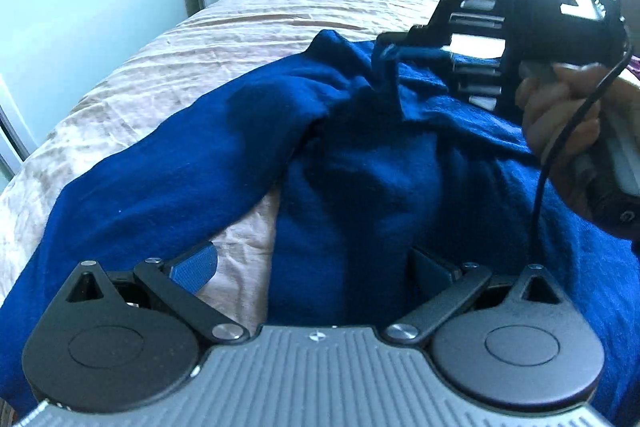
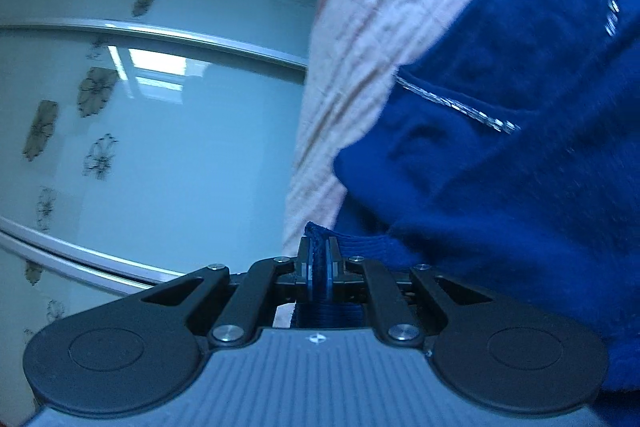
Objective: Fold small clothes
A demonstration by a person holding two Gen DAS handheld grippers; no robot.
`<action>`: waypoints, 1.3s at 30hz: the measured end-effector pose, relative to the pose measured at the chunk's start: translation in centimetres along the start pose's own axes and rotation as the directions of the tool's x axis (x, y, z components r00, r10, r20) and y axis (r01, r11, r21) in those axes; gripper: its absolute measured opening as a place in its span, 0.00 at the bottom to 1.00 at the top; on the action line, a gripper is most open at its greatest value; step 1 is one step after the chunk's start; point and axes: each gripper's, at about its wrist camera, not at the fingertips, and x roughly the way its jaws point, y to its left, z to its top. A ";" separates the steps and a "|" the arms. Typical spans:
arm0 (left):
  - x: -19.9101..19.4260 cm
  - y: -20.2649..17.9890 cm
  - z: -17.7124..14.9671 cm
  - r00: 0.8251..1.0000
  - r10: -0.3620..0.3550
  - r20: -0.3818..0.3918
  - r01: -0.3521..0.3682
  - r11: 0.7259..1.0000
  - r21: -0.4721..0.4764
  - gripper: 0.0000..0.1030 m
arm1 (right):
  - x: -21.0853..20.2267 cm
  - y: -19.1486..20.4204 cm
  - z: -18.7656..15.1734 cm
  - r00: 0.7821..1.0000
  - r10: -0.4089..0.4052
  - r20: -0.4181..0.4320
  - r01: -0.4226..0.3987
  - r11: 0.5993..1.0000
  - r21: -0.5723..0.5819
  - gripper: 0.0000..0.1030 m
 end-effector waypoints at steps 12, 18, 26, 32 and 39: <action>-0.2 0.3 -0.1 1.000 0.001 0.002 -0.001 1.000 -0.007 1.00 | -0.4 2.1 -1.4 0.981 -0.192 0.030 0.194 0.954 -0.227 0.59; -0.4 0.3 -0.2 1.000 0.006 0.005 -0.006 1.000 -0.003 1.00 | 0.1 3.2 -2.6 0.951 -0.304 0.051 0.300 0.875 -0.379 0.59; -0.9 0.9 -0.4 1.000 0.026 0.009 -0.025 1.000 -0.013 1.00 | -0.2 6.1 -5.2 0.928 -0.356 0.110 0.353 0.747 -0.564 0.75; -2.6 3.4 -1.8 0.989 0.139 0.049 -0.137 0.990 -0.026 1.00 | -1.8 7.0 -7.0 0.935 -0.317 0.156 0.346 0.735 -0.583 0.75; -1.7 9.9 -3.9 0.980 0.195 -0.033 -0.198 0.966 -0.167 1.00 | -2.2 8.7 -10.1 0.955 -0.274 0.111 0.279 0.712 -0.644 0.75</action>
